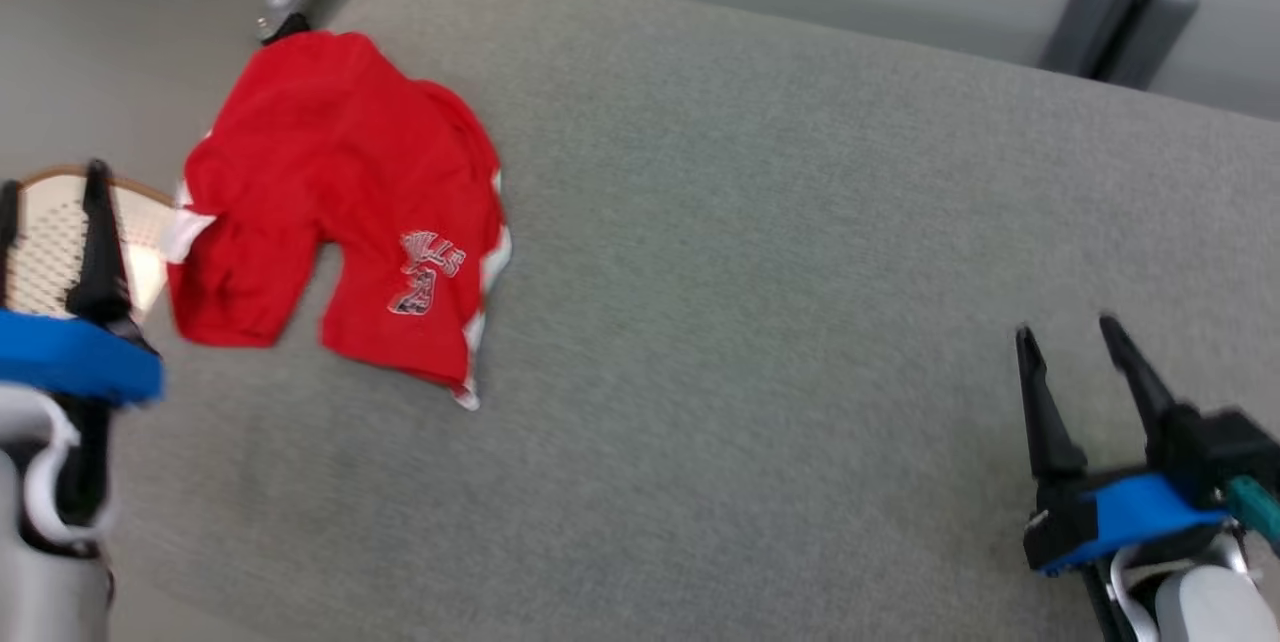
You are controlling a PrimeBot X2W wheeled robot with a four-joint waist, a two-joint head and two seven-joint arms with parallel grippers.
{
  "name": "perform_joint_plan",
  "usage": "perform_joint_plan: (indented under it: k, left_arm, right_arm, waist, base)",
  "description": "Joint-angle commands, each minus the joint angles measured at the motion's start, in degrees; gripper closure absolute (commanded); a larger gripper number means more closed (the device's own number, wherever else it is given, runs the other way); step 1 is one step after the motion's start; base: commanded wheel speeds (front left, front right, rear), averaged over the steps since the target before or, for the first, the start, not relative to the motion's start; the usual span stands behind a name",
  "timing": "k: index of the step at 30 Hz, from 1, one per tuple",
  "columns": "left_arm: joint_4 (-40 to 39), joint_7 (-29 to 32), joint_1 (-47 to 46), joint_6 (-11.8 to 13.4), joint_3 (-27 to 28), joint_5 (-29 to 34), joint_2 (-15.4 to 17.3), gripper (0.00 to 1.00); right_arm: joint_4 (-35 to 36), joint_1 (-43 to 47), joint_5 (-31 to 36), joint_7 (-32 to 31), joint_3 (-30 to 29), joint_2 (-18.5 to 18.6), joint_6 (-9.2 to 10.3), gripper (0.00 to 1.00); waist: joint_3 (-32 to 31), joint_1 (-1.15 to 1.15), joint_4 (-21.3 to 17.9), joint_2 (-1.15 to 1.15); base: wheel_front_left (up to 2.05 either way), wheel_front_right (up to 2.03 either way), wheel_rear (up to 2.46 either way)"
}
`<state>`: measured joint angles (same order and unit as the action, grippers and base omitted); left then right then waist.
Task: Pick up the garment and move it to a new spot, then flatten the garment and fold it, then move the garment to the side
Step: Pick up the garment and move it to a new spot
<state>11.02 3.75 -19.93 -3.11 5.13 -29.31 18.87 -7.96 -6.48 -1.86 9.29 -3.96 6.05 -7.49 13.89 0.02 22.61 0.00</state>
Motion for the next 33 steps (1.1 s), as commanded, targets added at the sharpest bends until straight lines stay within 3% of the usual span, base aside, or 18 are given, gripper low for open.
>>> perform_joint_plan:
  k: [1,9,18,22,26,27,29,33]
  left_arm:
    - [1.0,0.5,-1.7,0.0,0.5,-0.3,0.7,0.00]
    - [12.1,4.3,-12.5,0.6,4.7,-4.2,5.6,0.00]
    - [17.0,8.8,-15.1,1.1,8.6,-8.1,10.0,0.00]
    - [19.1,10.7,-15.6,1.9,10.6,-10.6,10.2,0.00]
    - [23.1,18.9,-15.1,3.2,10.4,-14.0,8.5,0.00]
    - [23.4,20.2,-14.9,3.4,10.3,-14.4,8.4,0.16]
    - [23.3,22.2,-14.5,3.1,10.1,-15.2,8.3,1.00]
    - [21.6,23.2,-13.8,3.1,10.5,-15.6,9.5,1.00]
  right_arm:
    - [0.7,-1.1,0.3,0.0,0.2,0.6,0.00,0.00]
    - [6.7,-7.8,0.8,-0.6,4.4,3.0,0.00,0.00]
    - [13.0,-12.3,0.5,-0.8,6.6,3.6,0.00,0.00]
    - [14.8,-13.0,0.4,-0.8,6.3,3.9,0.00,0.00]
    - [15.7,-12.4,0.1,-0.7,5.5,3.6,0.00,0.00]
    - [15.7,-12.2,0.0,-0.6,5.4,3.4,0.00,0.00]
    - [15.6,-11.8,-0.2,-0.6,5.2,3.3,0.00,0.00]
    - [15.0,-11.3,-0.4,-0.1,4.8,2.7,0.00,0.00]
  waist:
    - [0.9,-0.02,-0.5,0.00]
    - [11.4,-0.02,-9.1,0.00]
    - [20.7,-0.02,-16.9,0.00]
    - [23.5,-0.02,-19.7,0.00]
    - [24.4,-0.02,-21.1,0.00]
    - [24.4,-0.02,-21.4,0.00]
    - [24.1,-0.02,-21.6,0.00]
    - [22.7,-0.02,-21.5,0.00]
  base:
    - [0.00,0.00,0.00]
    - [0.00,0.00,0.00]
    - [0.00,0.00,0.00]
    - [0.00,0.00,0.00]
    - [0.00,0.00,0.00]
    - [0.00,0.00,0.00]
    - [0.00,0.00,0.00]
    - [0.00,0.00,0.00]
